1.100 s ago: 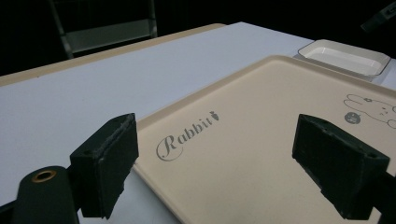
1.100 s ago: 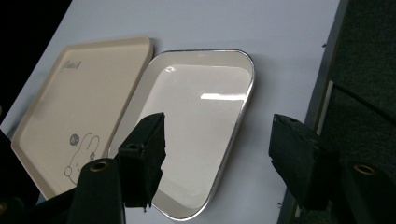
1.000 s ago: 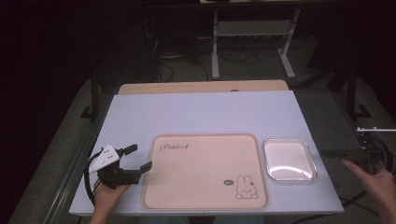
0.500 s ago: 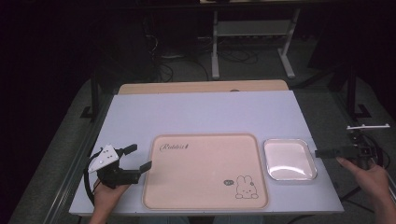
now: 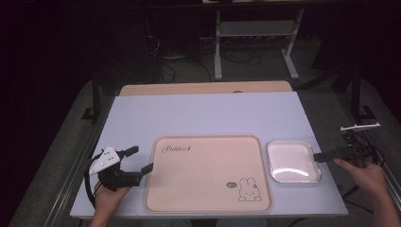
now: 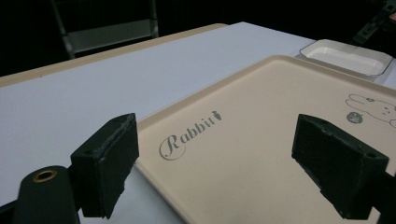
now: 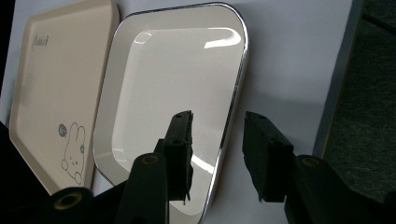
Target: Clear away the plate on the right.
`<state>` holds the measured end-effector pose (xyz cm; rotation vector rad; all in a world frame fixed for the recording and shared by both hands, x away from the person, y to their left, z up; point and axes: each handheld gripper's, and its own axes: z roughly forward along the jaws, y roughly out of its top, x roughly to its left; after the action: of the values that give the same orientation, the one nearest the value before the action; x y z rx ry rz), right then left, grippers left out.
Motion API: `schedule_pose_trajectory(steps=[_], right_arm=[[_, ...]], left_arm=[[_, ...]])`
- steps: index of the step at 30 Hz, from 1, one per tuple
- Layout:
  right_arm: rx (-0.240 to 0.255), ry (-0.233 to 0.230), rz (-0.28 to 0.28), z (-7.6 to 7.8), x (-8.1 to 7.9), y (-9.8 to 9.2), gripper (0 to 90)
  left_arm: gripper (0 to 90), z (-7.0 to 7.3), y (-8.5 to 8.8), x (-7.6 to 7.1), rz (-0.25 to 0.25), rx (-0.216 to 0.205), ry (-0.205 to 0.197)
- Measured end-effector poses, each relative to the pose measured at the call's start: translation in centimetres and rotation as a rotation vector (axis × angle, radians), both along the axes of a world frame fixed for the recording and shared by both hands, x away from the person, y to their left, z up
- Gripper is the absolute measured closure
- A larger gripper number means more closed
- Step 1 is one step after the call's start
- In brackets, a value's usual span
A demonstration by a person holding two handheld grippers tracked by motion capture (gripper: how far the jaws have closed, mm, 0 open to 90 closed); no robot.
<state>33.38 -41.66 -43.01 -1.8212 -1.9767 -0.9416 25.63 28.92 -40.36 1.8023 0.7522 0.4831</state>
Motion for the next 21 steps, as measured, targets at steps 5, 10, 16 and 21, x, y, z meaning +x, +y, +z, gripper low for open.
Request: schedule_pose_trajectory(steps=[5,10,16,21], right_arm=[[-0.019,0.015,0.001,0.0,0.3,0.3,68.3],[-0.061,0.043,-0.004,0.0,0.7,0.8,73.7],[-0.084,0.081,-0.015,-0.3,1.1,1.3,79.8],[-0.104,0.087,-0.023,-0.5,1.1,1.7,82.0]], left_arm=[[14.3,0.0,0.1,0.0,0.003,-0.003,-0.001],[14.3,0.0,0.1,0.0,0.002,-0.002,0.0],[14.3,0.1,0.1,-0.1,0.003,-0.003,-0.001],[14.3,0.1,0.3,-0.1,0.004,-0.007,-0.004]])
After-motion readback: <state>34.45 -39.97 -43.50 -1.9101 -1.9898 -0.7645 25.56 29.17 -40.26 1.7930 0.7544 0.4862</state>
